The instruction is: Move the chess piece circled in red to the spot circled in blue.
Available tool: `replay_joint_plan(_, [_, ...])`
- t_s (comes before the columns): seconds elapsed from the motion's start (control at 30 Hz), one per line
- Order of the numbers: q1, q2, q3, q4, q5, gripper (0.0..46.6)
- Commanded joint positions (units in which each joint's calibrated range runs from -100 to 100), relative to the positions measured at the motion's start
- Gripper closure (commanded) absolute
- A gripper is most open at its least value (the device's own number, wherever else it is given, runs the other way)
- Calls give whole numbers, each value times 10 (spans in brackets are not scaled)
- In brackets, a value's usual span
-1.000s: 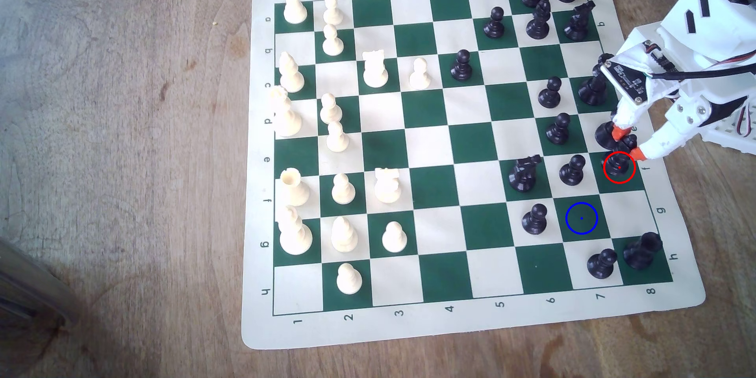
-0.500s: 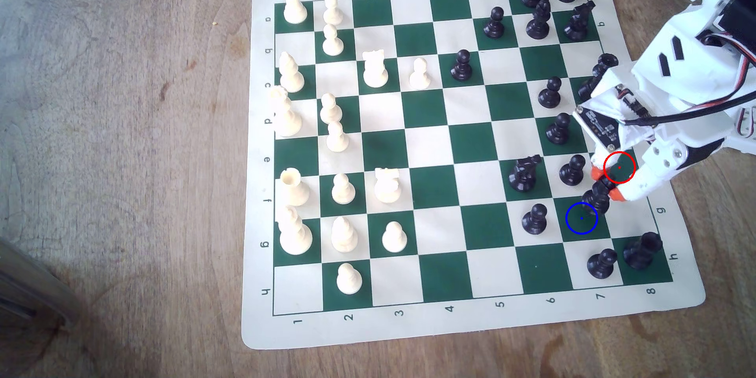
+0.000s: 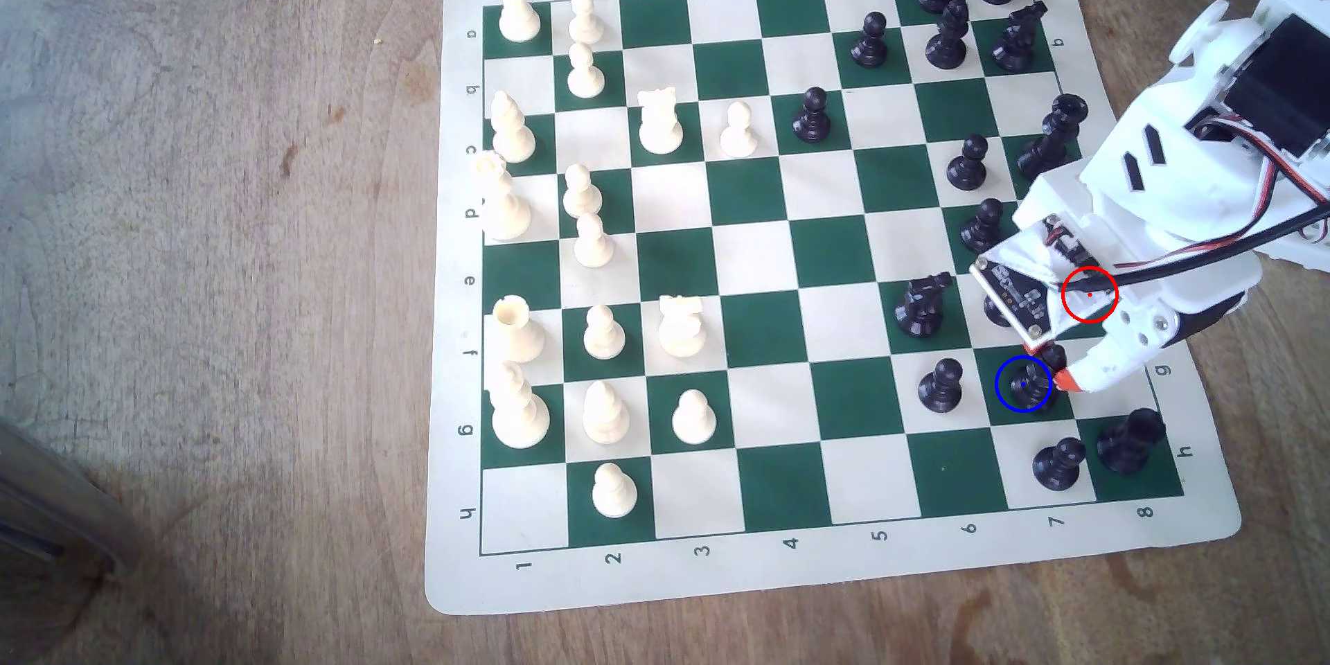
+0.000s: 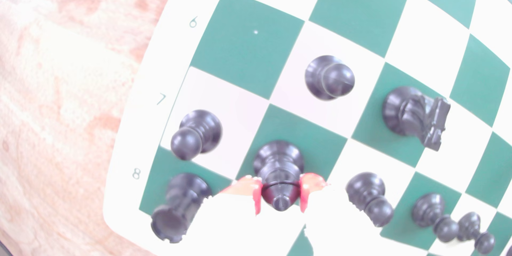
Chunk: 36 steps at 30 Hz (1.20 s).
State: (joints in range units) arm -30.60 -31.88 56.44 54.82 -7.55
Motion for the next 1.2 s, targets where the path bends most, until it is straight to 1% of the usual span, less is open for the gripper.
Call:
replay_joint_plan(0.0, [1, 0, -40, -15, 5, 444])
replay_joint_plan(0.1, [3, 0, -40, -15, 7, 441])
replay_joint_plan(0.27, [1, 0, -36, -11, 8, 414])
replay_joint_plan(0.3, [1, -3, -30, -4, 8, 376])
replay_joint_plan(0.43, [-2, -19, -15, 12, 9, 291])
replay_joint_plan(0.6, [19, -53, -24, 14, 9, 260])
replay_joint_plan(0.7, [29, -71, -27, 22, 9, 257])
replay_joint_plan(0.83, [59, -133, -15, 52, 9, 259])
replay_joint_plan(0.87, [82, -169, -4, 52, 8, 267])
replay_joint_plan(0.97, [122, -235, 13, 53, 10, 276])
replay_joint_plan(1.0, [136, -262, 21, 53, 13, 298])
replay_joint_plan(1.03, [163, -325, 47, 40, 17, 356])
replay_joint_plan(1.1, [191, -399, 85, 6, 17, 435])
replay_joint_plan(1.13, [206, -439, 107, -16, 17, 464])
replay_joint_plan(1.17, [235, -515, 147, -50, 26, 464])
